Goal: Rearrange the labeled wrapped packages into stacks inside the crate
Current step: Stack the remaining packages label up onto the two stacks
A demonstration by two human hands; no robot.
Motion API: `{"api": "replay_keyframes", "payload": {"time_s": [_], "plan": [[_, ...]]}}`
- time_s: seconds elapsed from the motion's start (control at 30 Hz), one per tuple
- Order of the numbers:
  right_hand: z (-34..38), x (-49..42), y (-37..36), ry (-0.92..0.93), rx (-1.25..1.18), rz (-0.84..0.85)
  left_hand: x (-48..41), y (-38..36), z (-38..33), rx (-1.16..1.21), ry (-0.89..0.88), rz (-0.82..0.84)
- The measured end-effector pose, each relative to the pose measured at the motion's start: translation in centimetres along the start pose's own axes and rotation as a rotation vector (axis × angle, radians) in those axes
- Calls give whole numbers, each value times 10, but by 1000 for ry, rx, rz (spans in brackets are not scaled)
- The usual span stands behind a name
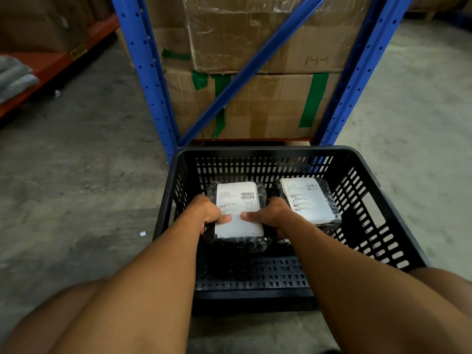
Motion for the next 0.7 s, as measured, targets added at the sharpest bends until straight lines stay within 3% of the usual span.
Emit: {"api": "replay_keyframes", "payload": {"time_s": [0.17,0.57,0.63,0.7], "plan": [[24,-14,4,-15,59,-54,-6,9,-20,35,-113,-214],[18,-34,-23,-64,122,-70,-34,7,-5,41,-52,-262],[16,-38,-23,-70,69,-51,-41,10,-1,87,39,-175],[12,-39,-23,-92,-35,-32,-45,7,6,217,116,42]]}}
Point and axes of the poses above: each hand's wrist, its own x-axis away from the middle knuckle, its own y-axis out of the back of the hand, z = x × y, the point moved 2 cm from there along -x, towards the middle knuckle, and after that the axes turned 9 degrees about y, right-handed, at the moved point
